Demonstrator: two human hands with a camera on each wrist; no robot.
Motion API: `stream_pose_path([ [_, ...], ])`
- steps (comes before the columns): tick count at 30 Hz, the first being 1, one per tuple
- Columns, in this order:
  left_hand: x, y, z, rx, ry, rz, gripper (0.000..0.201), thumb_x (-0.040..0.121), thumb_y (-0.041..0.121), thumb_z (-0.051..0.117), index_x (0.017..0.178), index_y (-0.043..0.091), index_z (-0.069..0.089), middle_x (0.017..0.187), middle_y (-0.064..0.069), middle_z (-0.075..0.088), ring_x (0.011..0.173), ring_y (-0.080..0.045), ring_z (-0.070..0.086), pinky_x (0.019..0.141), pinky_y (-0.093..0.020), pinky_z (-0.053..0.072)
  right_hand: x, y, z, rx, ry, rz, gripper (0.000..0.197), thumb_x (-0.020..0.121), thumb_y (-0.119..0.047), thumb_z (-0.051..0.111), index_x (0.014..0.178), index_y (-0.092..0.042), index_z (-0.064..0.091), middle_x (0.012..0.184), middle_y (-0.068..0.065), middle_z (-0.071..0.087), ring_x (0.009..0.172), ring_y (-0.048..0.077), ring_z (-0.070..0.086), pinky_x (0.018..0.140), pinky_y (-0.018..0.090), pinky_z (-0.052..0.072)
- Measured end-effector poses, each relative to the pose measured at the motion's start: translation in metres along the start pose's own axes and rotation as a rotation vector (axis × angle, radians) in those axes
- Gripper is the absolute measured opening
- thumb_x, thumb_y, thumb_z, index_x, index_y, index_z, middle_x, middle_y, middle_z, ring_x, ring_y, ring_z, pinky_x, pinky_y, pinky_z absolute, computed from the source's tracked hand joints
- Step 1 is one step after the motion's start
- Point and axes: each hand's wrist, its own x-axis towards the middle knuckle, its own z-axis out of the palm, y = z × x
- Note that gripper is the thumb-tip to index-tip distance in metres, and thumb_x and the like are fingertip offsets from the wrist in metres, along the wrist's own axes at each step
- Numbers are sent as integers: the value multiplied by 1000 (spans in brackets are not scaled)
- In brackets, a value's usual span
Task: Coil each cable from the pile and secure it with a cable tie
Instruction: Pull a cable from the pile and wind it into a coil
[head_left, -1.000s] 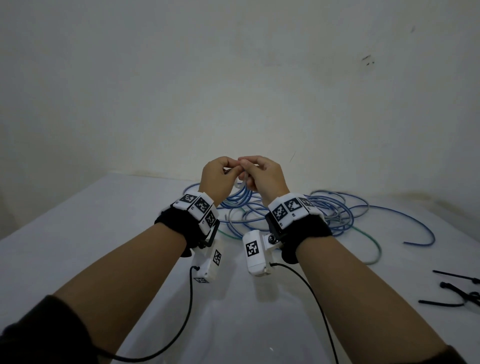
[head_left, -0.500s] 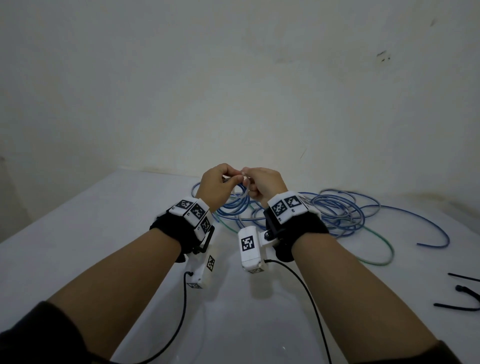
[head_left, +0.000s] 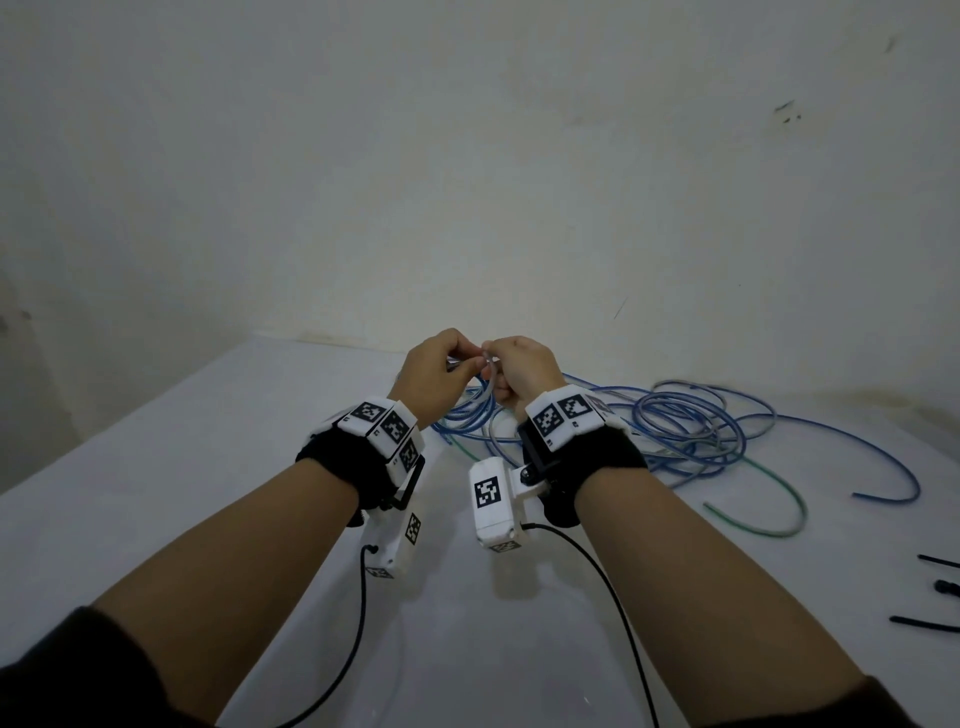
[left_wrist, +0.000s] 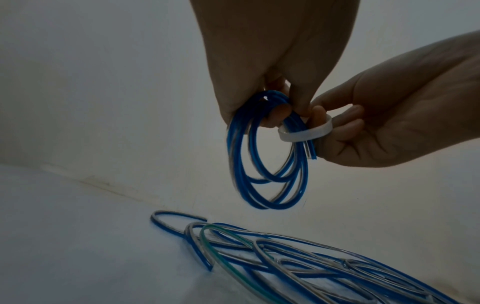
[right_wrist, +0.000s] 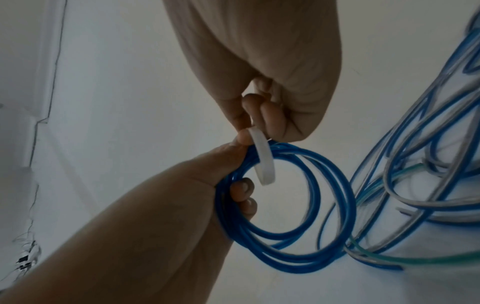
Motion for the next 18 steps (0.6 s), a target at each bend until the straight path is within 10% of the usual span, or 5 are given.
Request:
stream_pose_path([
  [6,3,11,-7,-68,14,4,16,92,17,54,76,16,54,77,4,64,51,7,47,55,-11,35,-1,-10,5,18,-16,-32,21,92,-11,54,71,-10,48,53,10,48,29,9,34,35,17,25],
  [18,4,0,-18,51,-72,111,24,80,22,72,95,15,55,102,-8,61,79,-14,57,70,-26,49,2,-21,7,-64,-73,-3,27,90,-12,59,66,-4,53,53,9,46,31,10,38,42,22,30],
])
